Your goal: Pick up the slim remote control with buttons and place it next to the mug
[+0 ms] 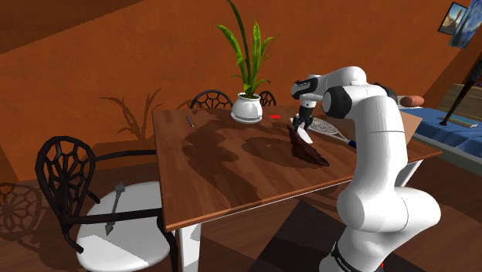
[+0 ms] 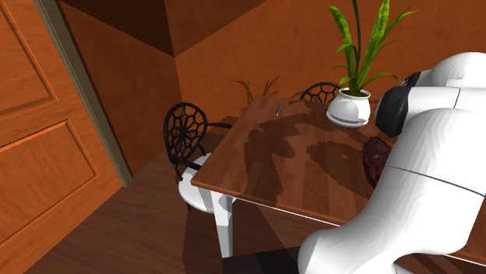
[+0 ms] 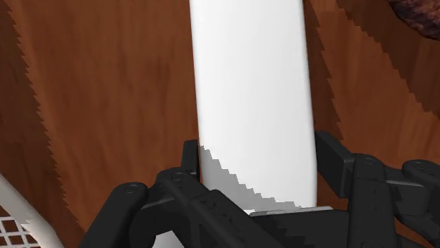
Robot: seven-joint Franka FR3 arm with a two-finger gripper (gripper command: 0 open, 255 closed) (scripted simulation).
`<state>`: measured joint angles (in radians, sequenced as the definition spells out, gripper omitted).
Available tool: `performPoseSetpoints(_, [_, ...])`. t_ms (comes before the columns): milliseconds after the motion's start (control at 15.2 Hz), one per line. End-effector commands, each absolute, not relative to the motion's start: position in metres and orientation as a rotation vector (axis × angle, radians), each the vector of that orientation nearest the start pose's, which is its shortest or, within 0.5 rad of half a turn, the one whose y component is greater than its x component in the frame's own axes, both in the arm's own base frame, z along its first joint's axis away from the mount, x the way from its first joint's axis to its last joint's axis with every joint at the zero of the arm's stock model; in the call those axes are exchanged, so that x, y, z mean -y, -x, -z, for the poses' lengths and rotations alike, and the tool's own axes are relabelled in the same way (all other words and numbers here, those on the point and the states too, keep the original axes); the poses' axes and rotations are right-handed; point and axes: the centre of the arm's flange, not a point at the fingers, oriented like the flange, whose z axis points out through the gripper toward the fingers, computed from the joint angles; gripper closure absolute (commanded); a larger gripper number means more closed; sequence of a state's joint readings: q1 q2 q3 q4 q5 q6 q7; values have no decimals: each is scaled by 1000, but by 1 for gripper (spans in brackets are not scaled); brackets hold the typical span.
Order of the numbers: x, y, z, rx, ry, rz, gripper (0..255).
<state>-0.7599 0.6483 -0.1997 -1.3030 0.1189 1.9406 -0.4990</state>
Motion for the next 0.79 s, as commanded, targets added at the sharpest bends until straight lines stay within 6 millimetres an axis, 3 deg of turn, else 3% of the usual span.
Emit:
performPoseSetpoints(0, [573, -451, -354, -726, 3063, -15, 255])
performPoseSetpoints(198, [573, -451, -340, -726, 3063, -15, 255])
performPoseSetpoints(660, [573, -451, -340, -726, 3063, -15, 255])
performPoseSetpoints(726, [573, -451, -340, -726, 3063, -15, 0])
